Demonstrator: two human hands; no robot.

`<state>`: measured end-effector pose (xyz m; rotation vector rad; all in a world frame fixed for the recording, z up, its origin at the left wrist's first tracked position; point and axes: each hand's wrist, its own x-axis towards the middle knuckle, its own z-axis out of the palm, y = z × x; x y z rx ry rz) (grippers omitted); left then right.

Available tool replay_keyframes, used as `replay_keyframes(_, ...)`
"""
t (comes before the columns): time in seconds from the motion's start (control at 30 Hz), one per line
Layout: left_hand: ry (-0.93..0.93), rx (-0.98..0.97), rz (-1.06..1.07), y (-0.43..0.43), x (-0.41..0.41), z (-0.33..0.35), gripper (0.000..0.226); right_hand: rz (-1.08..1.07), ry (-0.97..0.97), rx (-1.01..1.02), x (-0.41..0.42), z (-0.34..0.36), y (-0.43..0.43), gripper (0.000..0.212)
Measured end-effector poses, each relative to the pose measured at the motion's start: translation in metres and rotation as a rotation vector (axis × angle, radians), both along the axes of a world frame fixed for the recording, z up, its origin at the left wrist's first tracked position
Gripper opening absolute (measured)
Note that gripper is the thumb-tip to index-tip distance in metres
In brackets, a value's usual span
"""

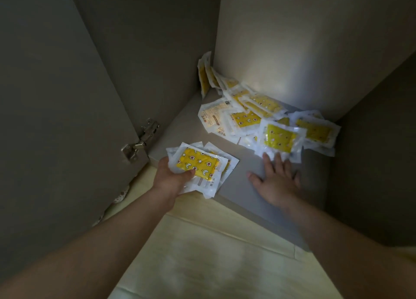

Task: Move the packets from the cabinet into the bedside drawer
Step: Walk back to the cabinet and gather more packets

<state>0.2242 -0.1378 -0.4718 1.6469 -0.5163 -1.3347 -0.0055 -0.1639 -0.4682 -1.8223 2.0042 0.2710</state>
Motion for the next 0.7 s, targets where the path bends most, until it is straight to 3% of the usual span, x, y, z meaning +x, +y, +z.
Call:
replay_keyframes(0.1, -0.006, -0.001, -0.026, -0.001, 0.001, 0.0, 0.059, 0.135, 0.071, -0.053, 0.0, -0.002, 0.028, 0.071)
replay_keyframes(0.2, -0.032, -0.006, -0.055, -0.004, 0.0, 0.002, 0.057, 0.325, 0.087, -0.178, 0.011, -0.001, 0.059, 0.083)
replay_keyframes(0.3, -0.034, 0.003, -0.103, -0.001, 0.006, 0.002, 0.055, 0.435, -0.035, -0.359, 0.025, -0.003, 0.068, 0.059)
replay_keyframes(0.4, 0.0, -0.004, -0.133, 0.004, 0.006, 0.005, 0.039, 0.235, -0.125, -0.465, 0.022, 0.004, 0.046, 0.057)
replay_keyframes(0.5, 0.06, -0.027, -0.185, 0.012, 0.0, 0.009, 0.032, -0.17, -0.277, -0.173, 0.023, 0.006, 0.027, 0.069)
replay_keyframes(0.6, 0.152, -0.052, -0.208, 0.017, -0.006, 0.01, 0.032, -0.154, -0.392, -0.087, 0.047, 0.007, 0.033, 0.073)
replay_keyframes(0.7, 0.171, -0.07, -0.179, 0.014, -0.017, 0.014, 0.031, -0.194, -0.7, -0.098, 0.073, 0.008, 0.028, 0.075)
